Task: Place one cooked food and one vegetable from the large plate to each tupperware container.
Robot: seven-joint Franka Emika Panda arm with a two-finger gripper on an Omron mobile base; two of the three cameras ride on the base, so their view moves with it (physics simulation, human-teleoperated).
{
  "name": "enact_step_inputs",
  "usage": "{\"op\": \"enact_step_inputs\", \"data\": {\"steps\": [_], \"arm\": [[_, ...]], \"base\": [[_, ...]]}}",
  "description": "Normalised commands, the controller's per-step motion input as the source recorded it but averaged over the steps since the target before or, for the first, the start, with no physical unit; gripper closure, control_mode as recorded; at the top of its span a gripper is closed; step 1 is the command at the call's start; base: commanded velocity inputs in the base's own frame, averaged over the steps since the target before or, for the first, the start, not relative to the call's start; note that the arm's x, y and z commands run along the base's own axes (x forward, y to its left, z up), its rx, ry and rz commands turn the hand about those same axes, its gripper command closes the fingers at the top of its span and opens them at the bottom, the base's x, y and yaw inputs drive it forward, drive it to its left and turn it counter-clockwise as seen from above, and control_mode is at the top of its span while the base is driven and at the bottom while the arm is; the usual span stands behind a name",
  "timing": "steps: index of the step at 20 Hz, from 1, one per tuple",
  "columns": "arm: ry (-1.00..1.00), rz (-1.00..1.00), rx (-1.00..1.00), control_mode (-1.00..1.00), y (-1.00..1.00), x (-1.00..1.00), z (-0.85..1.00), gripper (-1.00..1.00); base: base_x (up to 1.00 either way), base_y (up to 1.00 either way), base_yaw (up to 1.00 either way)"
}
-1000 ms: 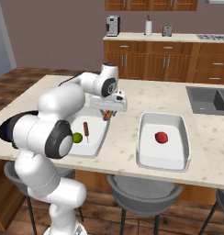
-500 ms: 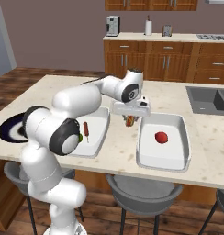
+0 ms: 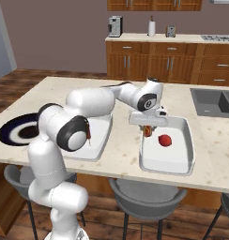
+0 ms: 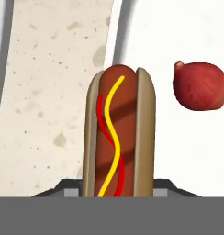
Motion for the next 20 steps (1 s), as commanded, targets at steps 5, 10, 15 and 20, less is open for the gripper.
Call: {"op": "enact_step_inputs", "data": {"steps": [5,10,15,20], "arm": [[0.0,0.13,0.0,-1.0,-0.5,0.0,-0.35,1.0],[0.0,0.13,0.0,-1.0,-0.17,0.0,-0.52,1.0],[0.0,0.14,0.0,-1.0,-0.24,0.07,-0.32,1.0],[0.0,0.12,0.0,-1.0,-0.19,0.1,-0.43,1.0]], "base": [[0.0,0.0,0.0],[0.0,0.0,0.0],[0.0,0.0,0.0],[0.0,0.0,0.0]]}}
